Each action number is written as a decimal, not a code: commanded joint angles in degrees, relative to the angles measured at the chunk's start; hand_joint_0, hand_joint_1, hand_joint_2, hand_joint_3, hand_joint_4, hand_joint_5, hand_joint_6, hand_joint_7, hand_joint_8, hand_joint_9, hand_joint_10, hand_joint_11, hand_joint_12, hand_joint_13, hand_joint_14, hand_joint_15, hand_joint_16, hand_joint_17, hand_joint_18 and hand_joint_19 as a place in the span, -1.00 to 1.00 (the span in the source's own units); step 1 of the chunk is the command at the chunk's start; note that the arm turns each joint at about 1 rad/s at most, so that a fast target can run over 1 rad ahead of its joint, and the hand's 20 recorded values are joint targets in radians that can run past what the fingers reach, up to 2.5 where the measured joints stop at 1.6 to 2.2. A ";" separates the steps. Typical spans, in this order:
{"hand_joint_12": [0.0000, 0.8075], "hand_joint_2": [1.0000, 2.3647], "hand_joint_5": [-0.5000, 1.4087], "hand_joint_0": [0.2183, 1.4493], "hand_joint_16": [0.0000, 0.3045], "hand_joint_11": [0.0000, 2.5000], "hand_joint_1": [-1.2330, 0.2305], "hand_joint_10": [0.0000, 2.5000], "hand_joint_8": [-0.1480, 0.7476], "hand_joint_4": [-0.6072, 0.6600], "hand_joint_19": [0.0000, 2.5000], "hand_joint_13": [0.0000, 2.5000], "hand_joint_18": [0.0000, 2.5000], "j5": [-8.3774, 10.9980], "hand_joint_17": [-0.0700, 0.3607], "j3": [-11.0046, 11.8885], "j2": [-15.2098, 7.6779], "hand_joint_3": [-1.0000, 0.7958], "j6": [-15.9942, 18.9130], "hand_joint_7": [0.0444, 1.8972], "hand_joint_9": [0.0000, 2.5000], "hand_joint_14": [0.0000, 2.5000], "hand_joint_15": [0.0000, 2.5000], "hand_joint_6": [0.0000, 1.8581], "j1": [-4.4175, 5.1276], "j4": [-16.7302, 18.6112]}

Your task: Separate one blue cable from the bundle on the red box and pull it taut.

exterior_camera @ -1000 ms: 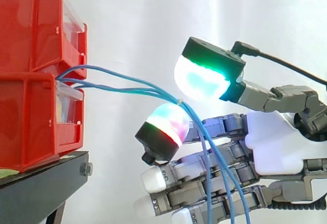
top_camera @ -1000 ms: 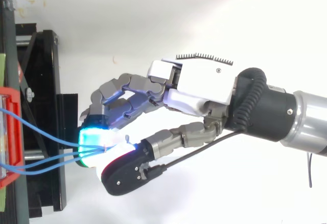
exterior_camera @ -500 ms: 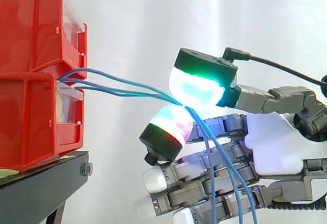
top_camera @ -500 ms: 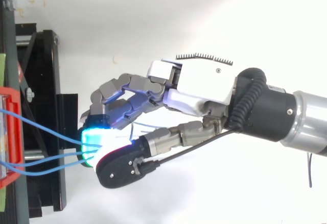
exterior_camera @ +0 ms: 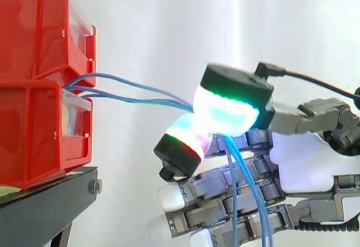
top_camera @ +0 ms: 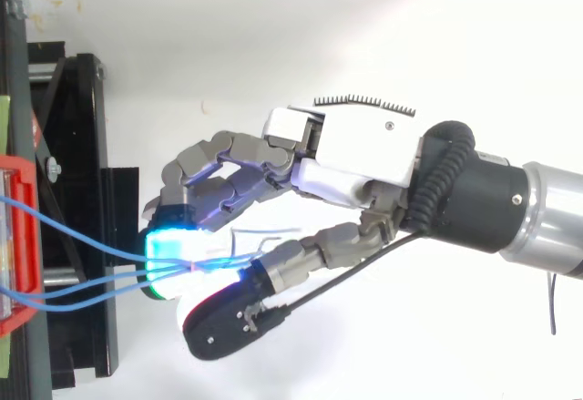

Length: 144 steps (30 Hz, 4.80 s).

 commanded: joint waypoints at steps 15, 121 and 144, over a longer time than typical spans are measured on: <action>-0.23 -1.00 -0.61 -0.46 -0.72 -0.67 -0.23 -0.99 0.02 0.09 -0.68 -0.56 -0.53 0.00 -0.23 0.21 -0.01 -0.44 0.08 0.16 -0.35 -0.99 -0.81 -0.09 0.02 0.00; -0.25 -0.97 -0.69 -0.15 -0.75 -0.60 -0.58 -0.99 -0.09 -0.27 -0.69 -0.47 -0.43 0.00 -0.28 0.21 0.78 -0.14 0.43 -0.01 -0.38 -0.99 -0.77 -0.04 -0.15 -1.23; -0.08 -1.00 -0.64 -0.67 -0.66 -0.60 -0.08 -0.99 0.10 0.09 -0.65 -0.42 -0.37 0.00 -0.14 0.21 0.78 -0.44 0.43 0.00 -0.30 -0.99 -0.73 -0.06 -0.33 -1.85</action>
